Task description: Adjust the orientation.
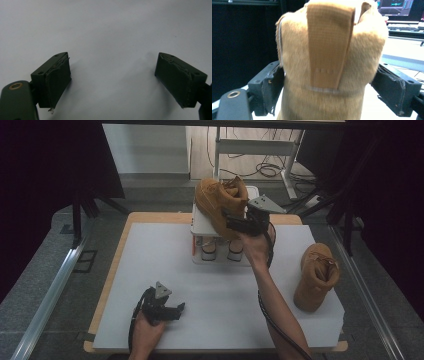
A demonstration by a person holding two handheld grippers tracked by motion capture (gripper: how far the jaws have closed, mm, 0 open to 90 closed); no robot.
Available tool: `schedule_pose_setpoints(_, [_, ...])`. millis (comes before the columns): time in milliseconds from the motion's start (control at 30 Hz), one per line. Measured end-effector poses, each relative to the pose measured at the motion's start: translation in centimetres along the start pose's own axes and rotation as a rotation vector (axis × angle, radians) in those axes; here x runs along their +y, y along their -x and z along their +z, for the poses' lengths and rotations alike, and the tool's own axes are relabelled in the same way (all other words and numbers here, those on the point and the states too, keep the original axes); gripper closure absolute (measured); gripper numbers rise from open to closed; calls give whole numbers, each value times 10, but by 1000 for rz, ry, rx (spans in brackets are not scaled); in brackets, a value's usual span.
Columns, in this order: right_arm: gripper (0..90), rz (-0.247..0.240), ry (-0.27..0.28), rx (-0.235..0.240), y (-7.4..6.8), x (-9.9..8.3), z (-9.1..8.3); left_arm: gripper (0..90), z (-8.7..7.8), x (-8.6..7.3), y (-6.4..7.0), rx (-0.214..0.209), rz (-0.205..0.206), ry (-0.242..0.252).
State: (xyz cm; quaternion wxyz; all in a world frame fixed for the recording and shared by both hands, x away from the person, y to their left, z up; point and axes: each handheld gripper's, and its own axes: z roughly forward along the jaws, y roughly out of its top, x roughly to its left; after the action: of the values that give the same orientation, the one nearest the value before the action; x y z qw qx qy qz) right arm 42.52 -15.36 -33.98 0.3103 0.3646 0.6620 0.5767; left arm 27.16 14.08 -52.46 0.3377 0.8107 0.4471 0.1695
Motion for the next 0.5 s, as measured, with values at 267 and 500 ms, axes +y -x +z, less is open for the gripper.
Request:
schedule_pose_setpoints(267, [201,-22,-52,26,0,-5,-16,133,0,0,0,0,0,1])
schedule_pose_setpoints(500, [176,-2,-148,73,5,-18,-23,132,0,0,0,-1,3,-3])
